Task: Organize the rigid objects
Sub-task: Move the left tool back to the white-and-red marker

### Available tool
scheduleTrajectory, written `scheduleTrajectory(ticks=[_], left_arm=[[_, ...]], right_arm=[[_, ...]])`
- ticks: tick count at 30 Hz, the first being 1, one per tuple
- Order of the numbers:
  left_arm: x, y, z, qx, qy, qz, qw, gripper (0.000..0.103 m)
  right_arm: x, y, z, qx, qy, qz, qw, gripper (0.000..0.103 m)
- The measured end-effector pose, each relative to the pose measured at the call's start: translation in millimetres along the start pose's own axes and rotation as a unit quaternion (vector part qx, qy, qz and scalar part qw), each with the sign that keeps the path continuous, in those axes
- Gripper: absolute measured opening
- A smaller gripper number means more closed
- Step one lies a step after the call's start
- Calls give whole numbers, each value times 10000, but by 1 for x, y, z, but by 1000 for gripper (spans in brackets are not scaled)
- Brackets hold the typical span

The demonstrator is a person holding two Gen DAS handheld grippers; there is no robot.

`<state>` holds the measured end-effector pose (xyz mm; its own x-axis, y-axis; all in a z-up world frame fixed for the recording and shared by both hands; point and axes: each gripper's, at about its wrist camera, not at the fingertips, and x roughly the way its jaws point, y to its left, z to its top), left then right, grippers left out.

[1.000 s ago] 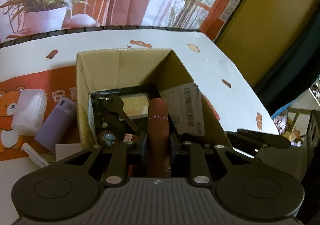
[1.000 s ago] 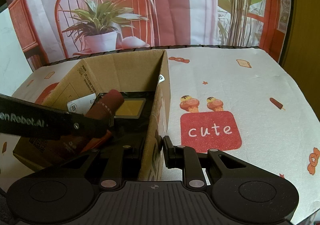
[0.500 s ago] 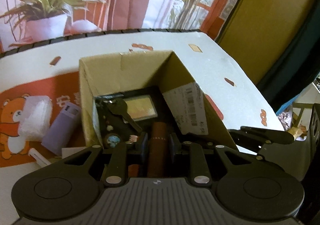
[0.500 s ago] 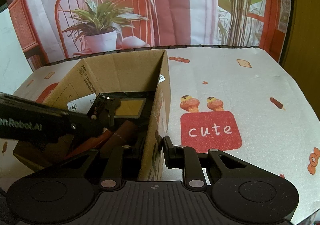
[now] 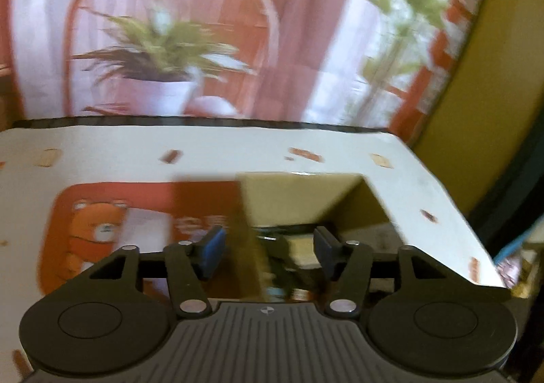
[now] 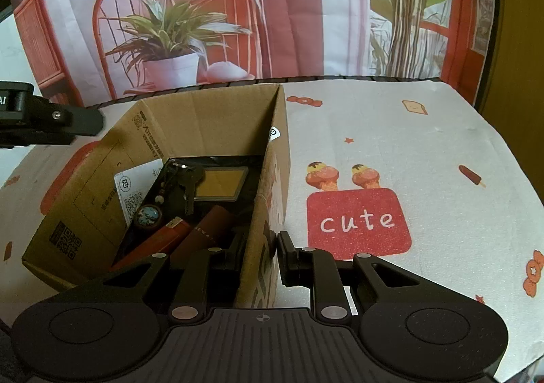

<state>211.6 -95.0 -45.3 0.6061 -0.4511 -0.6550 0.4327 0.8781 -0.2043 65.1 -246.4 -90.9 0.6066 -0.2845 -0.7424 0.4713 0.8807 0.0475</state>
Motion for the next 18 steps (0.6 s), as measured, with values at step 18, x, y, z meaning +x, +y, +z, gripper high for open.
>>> scheduleTrajectory(ticks=[18], left_arm=[[1,81,-32,-915,510,1309,9858,93]], right_arm=[[-1,0,0,4,-1,4,10000,23]])
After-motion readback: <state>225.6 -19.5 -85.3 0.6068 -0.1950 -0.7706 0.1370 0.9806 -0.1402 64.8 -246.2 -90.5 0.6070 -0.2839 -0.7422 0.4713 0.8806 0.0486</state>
